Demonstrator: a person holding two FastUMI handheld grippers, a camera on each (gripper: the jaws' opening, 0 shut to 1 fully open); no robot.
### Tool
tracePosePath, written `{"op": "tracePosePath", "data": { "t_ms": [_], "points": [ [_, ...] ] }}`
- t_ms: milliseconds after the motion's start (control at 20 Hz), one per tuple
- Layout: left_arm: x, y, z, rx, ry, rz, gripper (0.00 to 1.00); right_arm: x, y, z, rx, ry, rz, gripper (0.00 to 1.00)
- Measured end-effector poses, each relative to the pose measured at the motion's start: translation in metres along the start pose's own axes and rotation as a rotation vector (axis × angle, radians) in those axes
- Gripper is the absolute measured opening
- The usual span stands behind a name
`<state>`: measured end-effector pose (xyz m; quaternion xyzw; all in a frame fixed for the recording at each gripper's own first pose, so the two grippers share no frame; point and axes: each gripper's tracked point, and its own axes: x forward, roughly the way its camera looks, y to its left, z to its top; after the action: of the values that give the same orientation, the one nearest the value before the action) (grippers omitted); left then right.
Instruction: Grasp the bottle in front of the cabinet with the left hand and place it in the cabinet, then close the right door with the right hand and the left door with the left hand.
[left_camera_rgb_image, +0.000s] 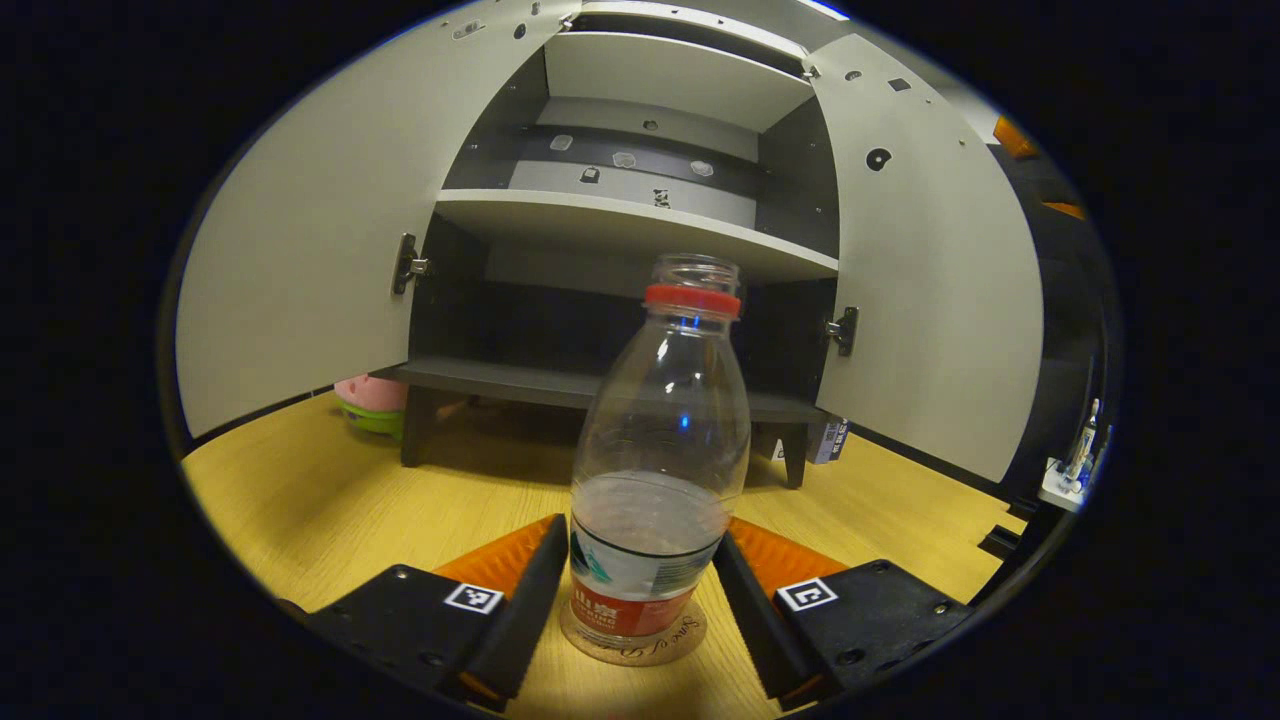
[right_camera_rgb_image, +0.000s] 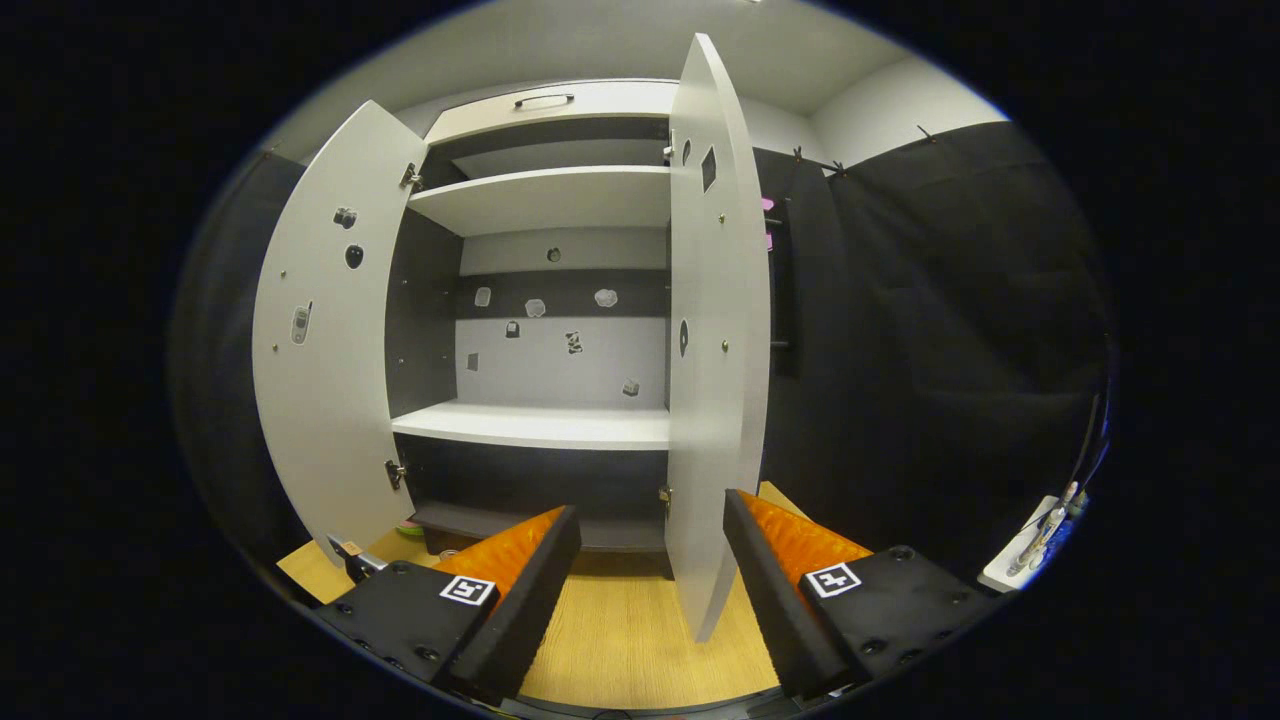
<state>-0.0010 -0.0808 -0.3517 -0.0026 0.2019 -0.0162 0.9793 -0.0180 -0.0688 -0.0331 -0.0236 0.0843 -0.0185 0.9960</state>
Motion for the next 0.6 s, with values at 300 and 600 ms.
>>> {"op": "tracePosePath", "data": {
  "t_ms": [300,600],
  "points": [
    [-0.026,-0.007,0.028,-0.013,0.046,-0.070,0.72,0.004,0.007,-0.003,0.030,-0.001,0.017,0.97],
    [-0.063,0.004,0.135,-0.022,-0.045,-0.079,0.72,0.013,0.015,-0.010,0.055,-0.001,0.046,0.97]
  ]
}}
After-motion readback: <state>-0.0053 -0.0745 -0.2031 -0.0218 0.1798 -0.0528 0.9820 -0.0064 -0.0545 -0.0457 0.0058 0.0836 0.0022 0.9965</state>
